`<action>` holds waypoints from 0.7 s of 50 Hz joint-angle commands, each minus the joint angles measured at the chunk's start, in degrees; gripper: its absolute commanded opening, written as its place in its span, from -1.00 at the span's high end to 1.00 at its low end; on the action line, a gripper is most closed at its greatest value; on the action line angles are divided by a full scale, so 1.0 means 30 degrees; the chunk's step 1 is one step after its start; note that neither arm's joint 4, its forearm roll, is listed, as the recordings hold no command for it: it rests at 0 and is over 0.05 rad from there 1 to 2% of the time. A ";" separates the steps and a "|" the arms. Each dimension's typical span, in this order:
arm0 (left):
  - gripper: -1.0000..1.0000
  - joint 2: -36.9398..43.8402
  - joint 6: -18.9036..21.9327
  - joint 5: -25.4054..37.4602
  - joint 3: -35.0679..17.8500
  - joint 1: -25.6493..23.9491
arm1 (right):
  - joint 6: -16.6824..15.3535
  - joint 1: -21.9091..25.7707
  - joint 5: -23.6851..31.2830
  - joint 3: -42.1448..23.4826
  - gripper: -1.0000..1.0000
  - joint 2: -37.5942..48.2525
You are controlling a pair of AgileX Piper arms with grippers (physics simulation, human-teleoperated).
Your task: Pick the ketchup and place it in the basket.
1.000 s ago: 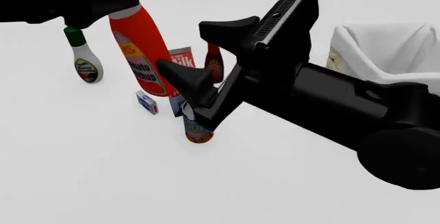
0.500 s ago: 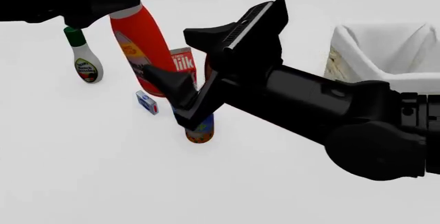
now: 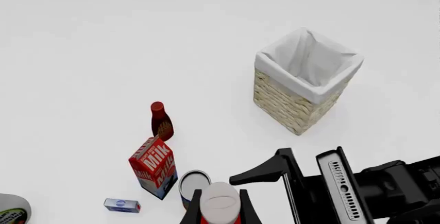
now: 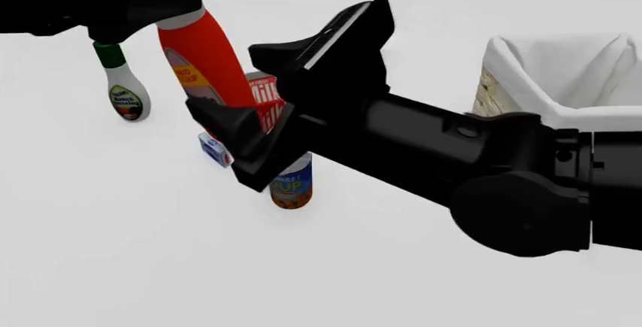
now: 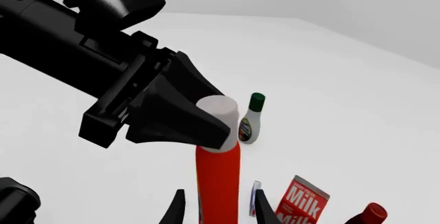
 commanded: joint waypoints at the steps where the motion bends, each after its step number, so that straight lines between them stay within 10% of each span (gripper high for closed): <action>1: 1.00 -0.0105 0.0213 0.0020 -0.0062 -0.0051 | 0.0100 0.0171 0.0147 -0.0351 -1.00 0.0348; 28: 1.00 -0.0345 0.0000 0.0479 -0.0454 -0.0384 | 0.0095 -0.0276 -0.0032 -0.1006 -1.00 0.1548; 29: 1.00 -0.0369 -0.0028 0.0473 -0.0433 -0.0403 | 0.0113 -0.0306 -0.0064 -0.0986 1.00 0.1509; 35: 1.00 -0.0427 -0.0104 0.0479 -0.0436 -0.0437 | 0.0106 -0.0400 -0.0187 -0.0888 1.00 0.1496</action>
